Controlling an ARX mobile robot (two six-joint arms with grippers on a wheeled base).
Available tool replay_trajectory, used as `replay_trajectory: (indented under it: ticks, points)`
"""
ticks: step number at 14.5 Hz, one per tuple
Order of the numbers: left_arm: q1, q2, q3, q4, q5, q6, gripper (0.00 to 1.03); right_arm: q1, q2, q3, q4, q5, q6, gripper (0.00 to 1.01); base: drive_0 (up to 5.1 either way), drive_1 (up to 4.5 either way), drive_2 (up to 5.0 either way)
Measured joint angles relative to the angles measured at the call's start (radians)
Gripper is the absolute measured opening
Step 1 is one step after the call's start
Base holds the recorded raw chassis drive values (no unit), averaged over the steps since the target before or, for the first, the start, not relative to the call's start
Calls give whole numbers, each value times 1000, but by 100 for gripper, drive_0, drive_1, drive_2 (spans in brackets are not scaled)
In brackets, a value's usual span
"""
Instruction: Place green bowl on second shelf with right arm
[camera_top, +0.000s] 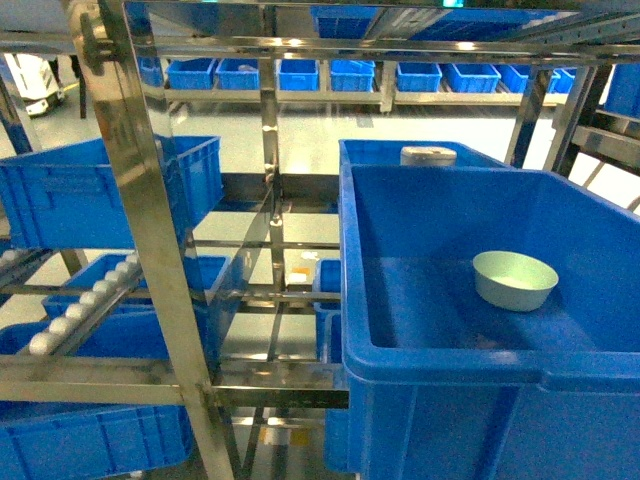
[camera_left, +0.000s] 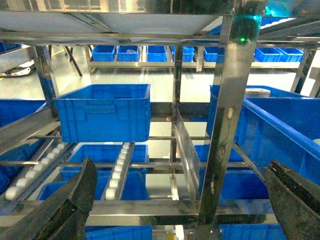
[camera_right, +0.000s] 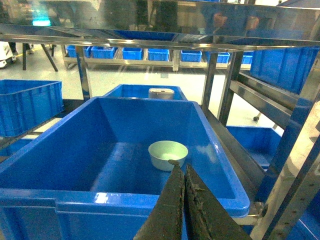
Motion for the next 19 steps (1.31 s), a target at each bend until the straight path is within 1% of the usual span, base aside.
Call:
replay_trajectory:
  ticks: [6,7,8,10,16,19]
  points:
    - [0,0,0,0,0,0,98,0,-35,-40,11,0,1,2,0,0,0]
    - [0,0,0,0,0,0,98,0,-63,-62,17,0,1,2,0,0,0]
    - [0,0,0,0,-2,0,98,0,-71,-72,3,-1,1,2,0,0,0]
    - [0,0,0,0,0,0,98,0,-71,-72,18,0,1,2,0,0,0]
    - [0,0,0,0,0,0,98,0,-71,-72,11,0,1,3,0,0,0]
    - [0,0,0,0,0,0,98,0,-71,-72,11,0,1,44,0,0,0]
